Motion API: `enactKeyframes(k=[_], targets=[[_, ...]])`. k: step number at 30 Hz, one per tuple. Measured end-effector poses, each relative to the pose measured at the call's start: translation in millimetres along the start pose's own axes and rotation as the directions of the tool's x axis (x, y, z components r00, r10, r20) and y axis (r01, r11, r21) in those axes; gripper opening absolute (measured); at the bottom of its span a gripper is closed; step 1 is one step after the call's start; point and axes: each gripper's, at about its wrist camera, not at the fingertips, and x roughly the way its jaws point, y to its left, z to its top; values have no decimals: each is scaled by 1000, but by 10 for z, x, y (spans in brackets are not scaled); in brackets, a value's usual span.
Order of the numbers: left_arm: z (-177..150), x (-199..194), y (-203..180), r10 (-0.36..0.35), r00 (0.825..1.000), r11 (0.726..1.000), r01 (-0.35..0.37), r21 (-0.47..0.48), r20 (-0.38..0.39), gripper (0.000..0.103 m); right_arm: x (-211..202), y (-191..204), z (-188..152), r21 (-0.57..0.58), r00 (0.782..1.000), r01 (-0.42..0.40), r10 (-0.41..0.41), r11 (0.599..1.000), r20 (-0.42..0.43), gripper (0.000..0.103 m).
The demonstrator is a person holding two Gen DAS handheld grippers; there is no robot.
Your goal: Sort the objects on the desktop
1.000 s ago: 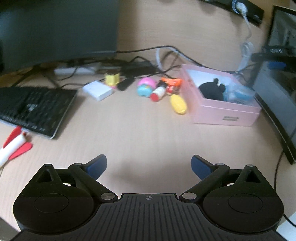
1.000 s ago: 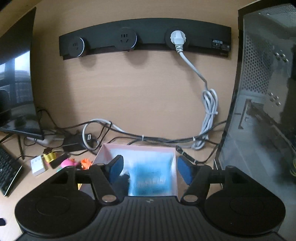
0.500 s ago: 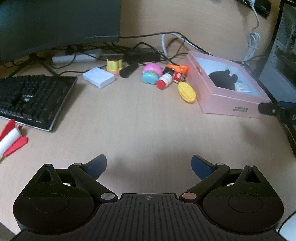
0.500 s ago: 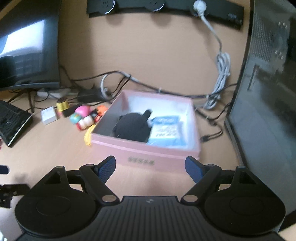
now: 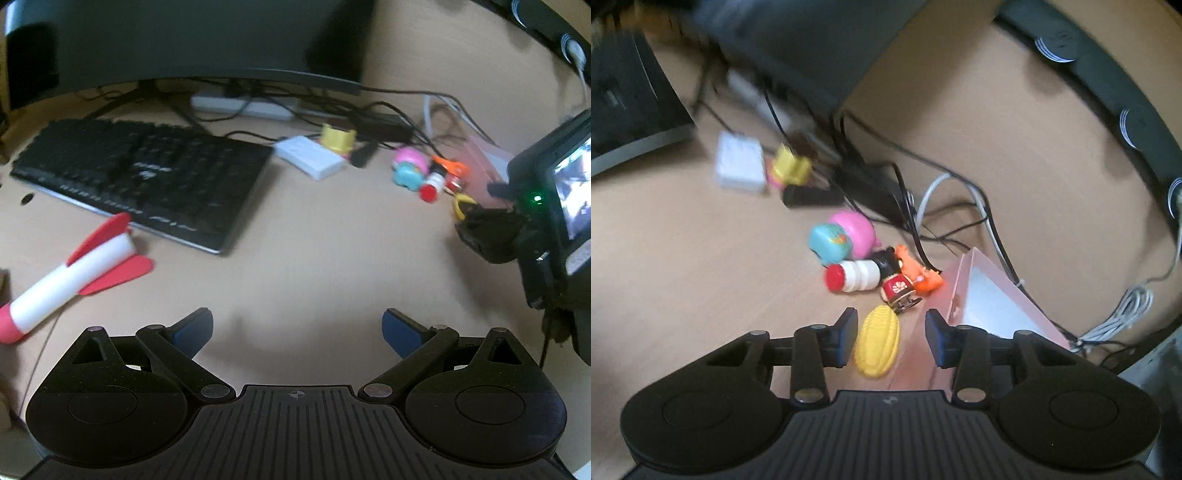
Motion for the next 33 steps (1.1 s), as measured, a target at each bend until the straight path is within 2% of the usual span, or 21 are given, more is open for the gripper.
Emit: enactKeyframes(k=[3, 5, 7, 10, 13, 15, 16, 17, 18, 19, 21, 22, 23, 25, 28, 30, 31, 33], targets=[[32, 57, 123, -6, 1000, 1000, 5, -24, -9, 101, 103, 40, 35, -23, 999, -11, 10, 1000, -48, 35], [71, 115, 140, -13, 1000, 1000, 13, -17, -13, 101, 114, 73, 20, -33, 998, -14, 11, 999, -68, 24], [132, 177, 125, -26, 1000, 1000, 26, -1, -13, 101, 72, 75, -2, -19, 998, -22, 21, 1000, -64, 23], [245, 285, 56, -62, 998, 997, 62, 35, -10, 101, -115, 1, -71, 35, 995, -81, 83, 996, -54, 11], [393, 429, -100, -111, 994, 990, 111, 82, -3, 101, -408, -103, -265, 83, 985, -156, 160, 984, -56, 9], [511, 553, -279, -152, 988, 980, 150, 128, 5, 100, -536, -158, -428, 96, 987, -139, 147, 986, -73, 9], [562, 613, -386, -166, 986, 975, 161, 154, 15, 97, -595, -210, -510, 116, 988, -120, 129, 986, -80, 9], [614, 669, -498, -177, 984, 968, 170, 183, 24, 85, -651, -277, -574, 147, 989, -112, 124, 983, -75, 10], [670, 731, -623, -190, 981, 960, 180, 215, 28, 77, -728, -363, -636, 190, 990, -113, 127, 975, -63, 10], [732, 806, -763, -206, 978, 949, 193, 248, 27, 67, -811, -453, -697, 236, 990, -115, 131, 965, -53, 14], [830, 944, -1011, -239, 970, 931, 219, 292, 34, 67, -958, -597, -794, 309, 993, -92, 110, 946, -42, 29], [866, 1006, -1132, -250, 968, 922, 226, 316, 37, 66, -1018, -657, -846, 342, 994, -79, 98, 937, -40, 41], [895, 1071, -1247, -260, 965, 910, 232, 343, 36, 65, -1071, -712, -901, 372, 995, -66, 88, 926, -41, 48], [941, 1223, -1490, -254, 967, 890, 220, 400, 33, 61, -1158, -784, -1005, 413, 996, -39, 69, 910, -58, 51], [971, 1426, -1702, -212, 977, 882, 178, 437, 30, 60, -1237, -811, -1153, 429, 993, 14, 37, 903, -111, 52], [992, 1518, -1758, -198, 980, 881, 170, 442, 17, 50, -1297, -821, -1247, 437, 990, 36, 26, 899, -135, 55], [989, 1539, -1774, -194, 981, 879, 168, 446, 14, 33, -1348, -829, -1304, 442, 990, 44, 22, 896, -142, 59], [965, 1517, -1748, -187, 982, 882, 159, 444, 21, 29, -1434, -848, -1388, 443, 989, 53, 14, 895, -146, 63]])
